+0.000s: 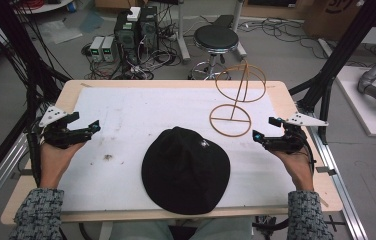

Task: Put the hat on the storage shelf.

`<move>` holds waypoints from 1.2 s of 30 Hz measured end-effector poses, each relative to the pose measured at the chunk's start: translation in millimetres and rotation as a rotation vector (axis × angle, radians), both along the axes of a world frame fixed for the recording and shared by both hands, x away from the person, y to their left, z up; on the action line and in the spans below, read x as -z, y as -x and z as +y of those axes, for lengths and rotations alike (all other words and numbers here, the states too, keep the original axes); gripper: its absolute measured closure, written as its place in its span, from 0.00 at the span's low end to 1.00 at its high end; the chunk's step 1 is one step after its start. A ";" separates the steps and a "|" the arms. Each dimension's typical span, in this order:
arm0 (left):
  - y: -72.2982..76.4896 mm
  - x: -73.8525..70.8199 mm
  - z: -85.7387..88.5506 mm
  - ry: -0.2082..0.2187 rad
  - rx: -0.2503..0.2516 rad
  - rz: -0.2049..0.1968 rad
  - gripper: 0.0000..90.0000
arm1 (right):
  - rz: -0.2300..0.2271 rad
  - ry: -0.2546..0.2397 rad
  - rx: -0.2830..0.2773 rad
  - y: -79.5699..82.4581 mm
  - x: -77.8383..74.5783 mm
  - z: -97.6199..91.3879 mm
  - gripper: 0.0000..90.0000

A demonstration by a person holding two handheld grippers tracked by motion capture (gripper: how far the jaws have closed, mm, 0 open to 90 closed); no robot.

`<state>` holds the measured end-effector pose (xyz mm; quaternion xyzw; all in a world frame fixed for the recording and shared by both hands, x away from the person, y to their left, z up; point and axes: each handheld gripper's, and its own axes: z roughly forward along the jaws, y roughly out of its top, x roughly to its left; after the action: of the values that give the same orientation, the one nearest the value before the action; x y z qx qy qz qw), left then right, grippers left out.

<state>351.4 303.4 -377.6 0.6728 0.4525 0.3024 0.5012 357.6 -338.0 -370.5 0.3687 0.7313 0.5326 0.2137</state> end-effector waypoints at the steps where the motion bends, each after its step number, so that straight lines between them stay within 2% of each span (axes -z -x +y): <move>1: -0.1 0.1 0.1 0.000 -0.002 0.002 0.17 | -0.005 0.002 0.001 -0.6 0.1 -0.4 0.11; 18: -0.2 -0.1 -0.8 -0.005 0.000 0.004 0.17 | 0.007 0.007 0.000 0.4 -4.4 -3.4 0.11; 26: 0.1 -0.3 -1.3 -0.005 0.001 0.003 0.17 | -0.012 0.017 -0.022 1.7 -19.3 2.6 0.11; 36: 1.5 -1.1 2.0 -0.004 -0.008 0.002 0.17 | -0.041 0.004 -0.049 8.5 -44.5 29.7 0.11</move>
<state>349.9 305.5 -376.5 0.6721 0.4550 0.3048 0.4983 349.1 -308.2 -326.1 0.3393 0.7366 0.5436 0.2163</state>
